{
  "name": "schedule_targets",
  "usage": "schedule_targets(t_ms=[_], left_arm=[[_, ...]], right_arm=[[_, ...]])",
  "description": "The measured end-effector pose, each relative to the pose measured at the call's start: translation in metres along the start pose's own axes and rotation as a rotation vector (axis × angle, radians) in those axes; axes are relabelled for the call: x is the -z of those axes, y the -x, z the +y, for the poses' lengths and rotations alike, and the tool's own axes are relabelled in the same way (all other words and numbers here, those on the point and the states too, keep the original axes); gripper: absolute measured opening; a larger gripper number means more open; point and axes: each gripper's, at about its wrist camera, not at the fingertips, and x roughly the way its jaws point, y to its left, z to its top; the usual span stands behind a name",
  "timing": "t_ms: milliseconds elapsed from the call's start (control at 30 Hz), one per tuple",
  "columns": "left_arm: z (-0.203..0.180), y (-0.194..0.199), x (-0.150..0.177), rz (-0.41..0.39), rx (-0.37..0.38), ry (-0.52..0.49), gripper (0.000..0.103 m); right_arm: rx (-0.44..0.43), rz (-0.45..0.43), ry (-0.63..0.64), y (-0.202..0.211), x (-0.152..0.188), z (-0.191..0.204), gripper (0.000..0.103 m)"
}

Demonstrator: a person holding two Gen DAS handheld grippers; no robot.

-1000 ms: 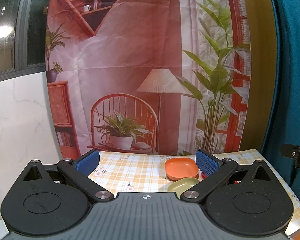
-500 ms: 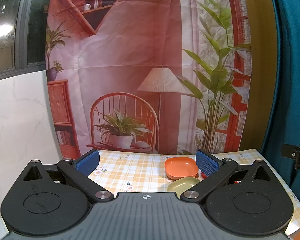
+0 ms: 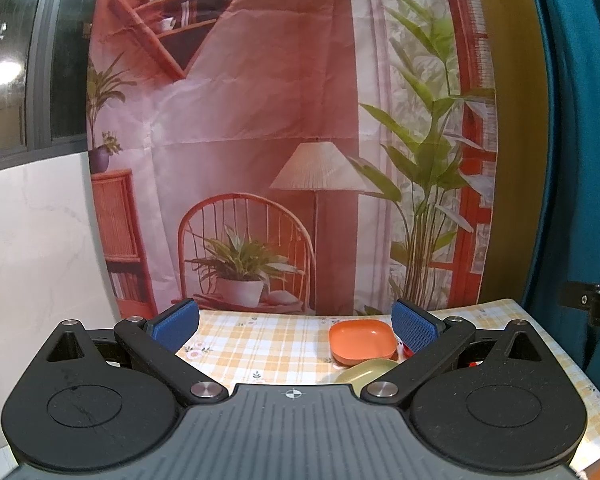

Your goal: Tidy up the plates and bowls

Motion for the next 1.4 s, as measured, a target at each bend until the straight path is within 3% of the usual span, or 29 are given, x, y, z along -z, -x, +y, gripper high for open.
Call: schedule_targets(t_ms=[300, 500, 733, 1133, 1300, 1400], left_arm=[[-0.003, -0.024, 0.018, -0.001, 0.015, 0.013, 0.103], [0.000, -0.048, 0.025, 0.018, 0.014, 0.067, 0.103], [0.002, -0.066, 0.043, -0.006, 0.049, 0.115, 0.103], [-0.014, -0.126, 0.097, 0.170, 0.079, 0.047, 0.102], [-0.026, -0.145, 0.122, 0.225, 0.110, -0.017, 0.102], [-0.027, -0.155, 0.134, 0.264, 0.133, 0.003, 0.101]], right_arm=[[-0.027, -0.079, 0.019, -0.031, 0.023, 0.000, 0.103], [-0.071, -0.064, -0.029, -0.057, 0.039, 0.000, 0.103], [-0.098, 0.058, 0.007, -0.090, 0.066, 0.011, 0.103], [-0.069, 0.209, 0.058, -0.133, 0.131, 0.016, 0.101], [-0.101, 0.293, 0.011, -0.144, 0.156, 0.007, 0.088], [-0.111, 0.347, 0.015, -0.149, 0.167, 0.009, 0.083]])
